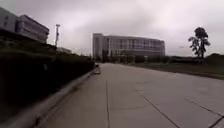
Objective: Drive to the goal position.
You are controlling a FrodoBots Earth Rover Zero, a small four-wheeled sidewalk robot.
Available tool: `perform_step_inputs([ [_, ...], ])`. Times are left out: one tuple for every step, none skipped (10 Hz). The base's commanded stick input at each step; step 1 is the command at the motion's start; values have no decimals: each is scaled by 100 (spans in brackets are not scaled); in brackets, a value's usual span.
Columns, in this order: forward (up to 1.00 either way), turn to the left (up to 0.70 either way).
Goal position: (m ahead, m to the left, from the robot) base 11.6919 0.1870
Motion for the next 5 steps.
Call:
perform_step_inputs([
  [70,0],
  [70,0],
  [70,0],
  [70,0],
  [70,0],
])
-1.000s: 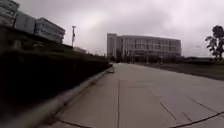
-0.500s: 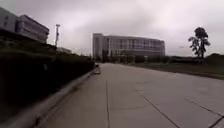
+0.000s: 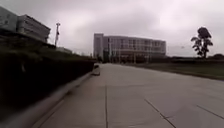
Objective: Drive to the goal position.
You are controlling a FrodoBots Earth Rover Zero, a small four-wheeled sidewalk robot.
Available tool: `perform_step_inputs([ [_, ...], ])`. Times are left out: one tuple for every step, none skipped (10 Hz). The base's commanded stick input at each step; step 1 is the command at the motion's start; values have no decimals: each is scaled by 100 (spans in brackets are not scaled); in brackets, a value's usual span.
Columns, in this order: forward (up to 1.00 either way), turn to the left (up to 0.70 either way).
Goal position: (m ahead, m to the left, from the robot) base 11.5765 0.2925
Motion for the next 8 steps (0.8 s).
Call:
perform_step_inputs([
  [70,0],
  [70,0],
  [70,0],
  [70,0],
  [70,0],
  [70,0],
  [70,0],
  [70,0],
])
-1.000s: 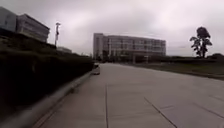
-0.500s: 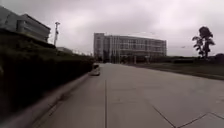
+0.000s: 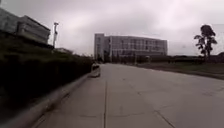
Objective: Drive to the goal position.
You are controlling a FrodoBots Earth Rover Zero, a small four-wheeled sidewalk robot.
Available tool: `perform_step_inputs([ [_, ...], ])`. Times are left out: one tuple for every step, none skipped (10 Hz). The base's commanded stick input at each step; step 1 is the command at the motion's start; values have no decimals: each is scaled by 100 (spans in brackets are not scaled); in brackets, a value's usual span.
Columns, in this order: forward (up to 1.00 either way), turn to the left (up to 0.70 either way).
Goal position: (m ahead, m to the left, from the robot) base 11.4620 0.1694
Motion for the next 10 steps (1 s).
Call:
perform_step_inputs([
  [70,0],
  [70,0],
  [70,0],
  [70,0],
  [70,0],
  [70,0],
  [70,0],
  [70,0],
  [70,0],
  [70,0],
])
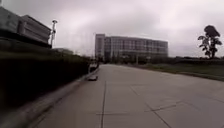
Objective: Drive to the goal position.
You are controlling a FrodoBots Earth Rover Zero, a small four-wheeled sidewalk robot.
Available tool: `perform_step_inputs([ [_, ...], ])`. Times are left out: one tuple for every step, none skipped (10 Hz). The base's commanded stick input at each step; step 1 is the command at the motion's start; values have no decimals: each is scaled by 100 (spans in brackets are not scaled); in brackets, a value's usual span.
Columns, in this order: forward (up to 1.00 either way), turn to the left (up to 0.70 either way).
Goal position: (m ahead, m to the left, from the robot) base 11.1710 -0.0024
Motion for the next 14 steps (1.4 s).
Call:
perform_step_inputs([
  [70,0],
  [70,0],
  [70,0],
  [70,0],
  [70,0],
  [70,0],
  [70,0],
  [70,0],
  [70,0],
  [70,0],
  [70,0],
  [70,0],
  [70,0],
  [70,0],
])
